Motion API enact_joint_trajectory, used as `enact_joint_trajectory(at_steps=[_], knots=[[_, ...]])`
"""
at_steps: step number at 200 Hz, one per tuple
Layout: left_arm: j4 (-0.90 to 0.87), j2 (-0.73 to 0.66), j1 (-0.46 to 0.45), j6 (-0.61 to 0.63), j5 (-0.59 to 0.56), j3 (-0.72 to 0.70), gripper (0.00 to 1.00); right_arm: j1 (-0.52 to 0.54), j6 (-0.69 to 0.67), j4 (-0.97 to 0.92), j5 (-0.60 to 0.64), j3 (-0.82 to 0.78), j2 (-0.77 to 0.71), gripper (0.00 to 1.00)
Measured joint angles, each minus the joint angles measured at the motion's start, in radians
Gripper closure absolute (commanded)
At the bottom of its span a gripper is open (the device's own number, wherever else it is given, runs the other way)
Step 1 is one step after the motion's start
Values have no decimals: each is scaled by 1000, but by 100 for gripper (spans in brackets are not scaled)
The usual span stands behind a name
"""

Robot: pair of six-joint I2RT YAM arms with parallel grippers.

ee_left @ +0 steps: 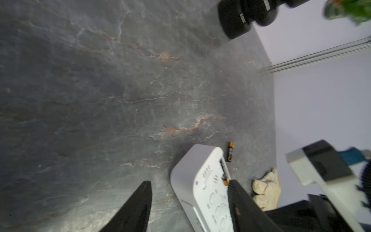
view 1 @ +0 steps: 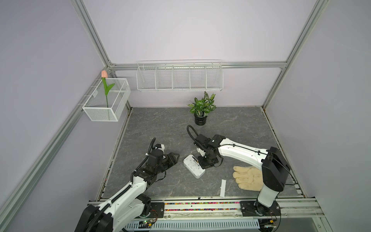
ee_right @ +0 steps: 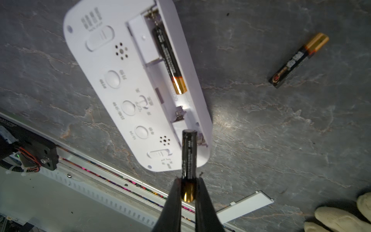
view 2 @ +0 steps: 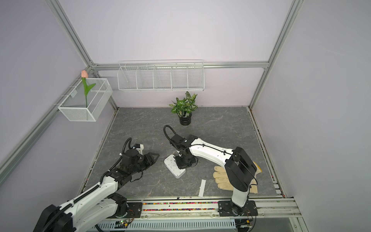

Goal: Insert the battery into the alarm
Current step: Install the battery in the alarm.

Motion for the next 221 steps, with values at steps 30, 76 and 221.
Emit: enact_joint_trajectory(at_steps=[30, 76, 221], knots=[[50, 198, 1, 24, 93, 79, 48, 0, -11, -31, 0, 21, 24, 86], [139, 350, 1, 47, 172, 152, 52, -1, -16, -43, 0, 55, 57, 85], [175, 503, -13, 99, 274, 217, 60, -3, -24, -44, 4, 98, 123, 83]])
